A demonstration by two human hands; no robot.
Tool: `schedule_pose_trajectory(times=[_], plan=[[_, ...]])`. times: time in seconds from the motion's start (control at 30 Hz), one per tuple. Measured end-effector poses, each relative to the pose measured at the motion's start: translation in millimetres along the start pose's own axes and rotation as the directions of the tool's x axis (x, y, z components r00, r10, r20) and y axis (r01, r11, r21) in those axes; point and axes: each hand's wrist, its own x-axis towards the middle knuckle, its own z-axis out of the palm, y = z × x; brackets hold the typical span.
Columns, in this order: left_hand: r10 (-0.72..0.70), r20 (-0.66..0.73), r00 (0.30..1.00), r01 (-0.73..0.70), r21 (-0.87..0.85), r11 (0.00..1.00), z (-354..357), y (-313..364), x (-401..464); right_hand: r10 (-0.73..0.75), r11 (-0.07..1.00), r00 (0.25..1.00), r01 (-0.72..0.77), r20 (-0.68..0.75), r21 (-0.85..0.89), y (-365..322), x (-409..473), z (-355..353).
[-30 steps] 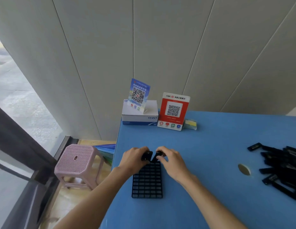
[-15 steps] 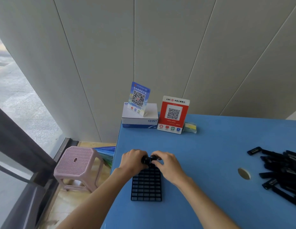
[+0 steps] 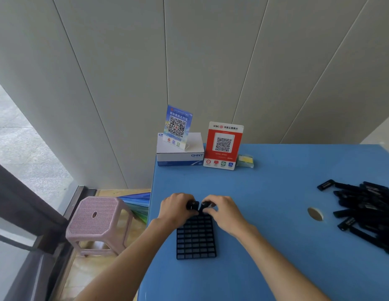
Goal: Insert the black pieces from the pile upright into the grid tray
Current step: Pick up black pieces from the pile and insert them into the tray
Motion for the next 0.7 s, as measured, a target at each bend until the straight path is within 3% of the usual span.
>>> schedule_pose_trajectory(times=[0.4,0.7], plan=[[0.035,0.012,0.999,-0.036,0.048,0.998,-2.7,2.8,-3.3,-0.027,0.988,1.000,0.026,-0.005,-0.149,-8.6,-4.0,-5.1],[0.241,-0.156,0.958,-0.199,0.243,0.949,-9.5,55.4,-2.7,-0.084,0.895,0.975,-0.017,-0.207,-0.445,24.3,-50.2,-62.9]])
